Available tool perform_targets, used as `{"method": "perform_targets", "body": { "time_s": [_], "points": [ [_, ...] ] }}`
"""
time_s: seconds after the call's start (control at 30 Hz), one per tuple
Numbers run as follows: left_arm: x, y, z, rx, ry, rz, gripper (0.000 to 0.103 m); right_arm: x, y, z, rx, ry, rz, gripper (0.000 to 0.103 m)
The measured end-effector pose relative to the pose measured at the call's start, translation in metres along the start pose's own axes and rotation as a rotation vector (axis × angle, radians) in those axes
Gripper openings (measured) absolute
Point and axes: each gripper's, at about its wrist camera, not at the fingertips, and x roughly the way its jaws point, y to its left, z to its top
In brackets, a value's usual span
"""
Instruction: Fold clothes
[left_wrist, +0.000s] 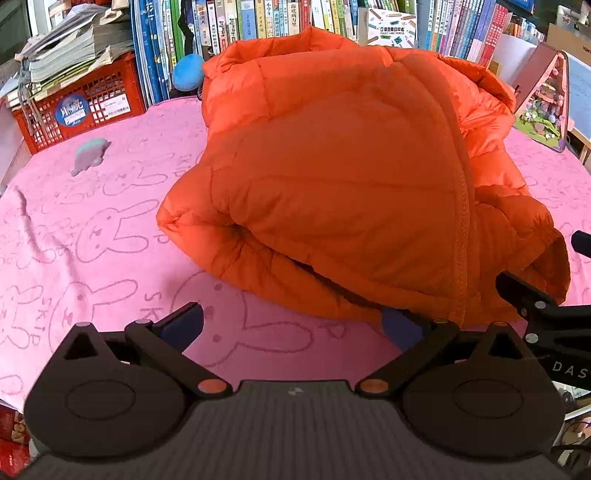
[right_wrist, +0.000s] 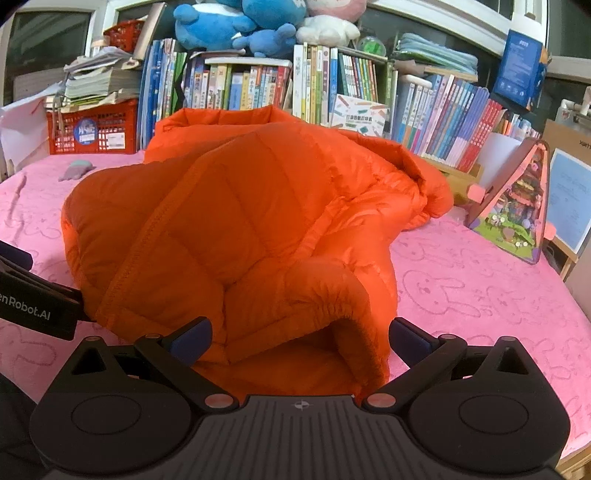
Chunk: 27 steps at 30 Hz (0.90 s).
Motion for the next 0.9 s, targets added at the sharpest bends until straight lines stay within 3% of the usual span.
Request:
{"method": "perform_targets", "body": {
  "time_s": [0.17,0.33,0.9],
  "points": [
    [-0.002,0.009,-0.002,-0.013,0.006,-0.029,0.103,0.000,0.001,0.001,-0.001,-0.004,0.003,0.103],
    [0.001,-0.002,-0.001,0.005,0.029,0.006,0.103,0.001,0.002,0.002,-0.003,-0.008,0.006,0.103],
    [0.004,-0.008,-0.005,0.019,0.054,0.005,0.103,0.002,0.002,-0.002,-0.008,0.004,0.018,0.103]
  ]
}}
